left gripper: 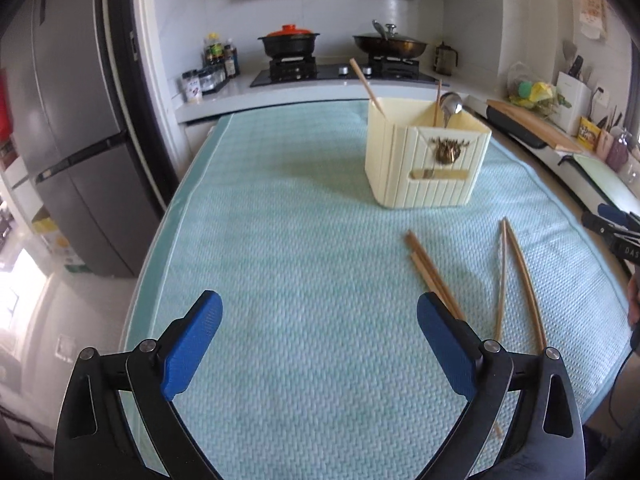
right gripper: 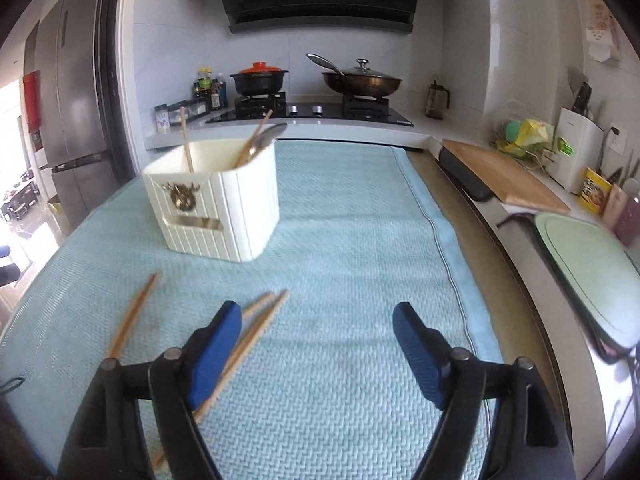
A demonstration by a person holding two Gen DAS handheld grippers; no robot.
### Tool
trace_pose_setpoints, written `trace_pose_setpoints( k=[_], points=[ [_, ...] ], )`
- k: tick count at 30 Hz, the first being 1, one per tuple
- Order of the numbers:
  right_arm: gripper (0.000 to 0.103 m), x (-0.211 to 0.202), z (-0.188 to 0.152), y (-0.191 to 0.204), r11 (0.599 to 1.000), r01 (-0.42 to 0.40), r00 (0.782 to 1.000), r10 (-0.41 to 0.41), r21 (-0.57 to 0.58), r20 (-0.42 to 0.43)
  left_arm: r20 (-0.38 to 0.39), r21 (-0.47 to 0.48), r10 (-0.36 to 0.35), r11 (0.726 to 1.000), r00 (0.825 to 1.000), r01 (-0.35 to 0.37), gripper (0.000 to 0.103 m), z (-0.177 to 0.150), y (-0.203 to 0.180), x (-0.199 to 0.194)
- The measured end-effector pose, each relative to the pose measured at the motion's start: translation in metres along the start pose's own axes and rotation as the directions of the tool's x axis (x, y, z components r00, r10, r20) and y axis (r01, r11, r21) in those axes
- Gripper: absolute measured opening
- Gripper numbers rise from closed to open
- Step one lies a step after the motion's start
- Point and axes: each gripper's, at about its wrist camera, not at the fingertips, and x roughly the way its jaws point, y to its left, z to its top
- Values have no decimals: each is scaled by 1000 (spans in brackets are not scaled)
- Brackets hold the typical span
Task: Organize utensils
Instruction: 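Move the right tool back over the loose wooden chopsticks and open it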
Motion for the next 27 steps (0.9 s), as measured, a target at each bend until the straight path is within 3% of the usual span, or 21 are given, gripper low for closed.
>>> trace_pose_setpoints(
  k=[4,8,10,14,21,27],
  points=[
    [86,11,-36,-10,999,45,998,-44,18,-41,-29,-57,16,998,999,-18,98,-32,-2,23],
    [86,32,-59,-20,995,89,991,-84,38,-107,-62,-98,70,992,996,-75,98,-42,5,56],
    [86,39,-66,-24,994,104,985,-98,37,-139,-101,-107,52,992,994,-63,98,-44,9,71],
    [86,49,-73,-31,994,84,977,-68,71,-201,-173,-133,-11,991,985,-12,98,-45,15,93],
    [87,52,-76,-35,991,95,972,-73,92,-222,-188,-111,49,991,981,-71,101,-40,13,102],
    [90,53,-77,-35,991,94,971,-70,92,-230,-189,-121,58,989,980,-82,103,-40,14,103]
  ],
)
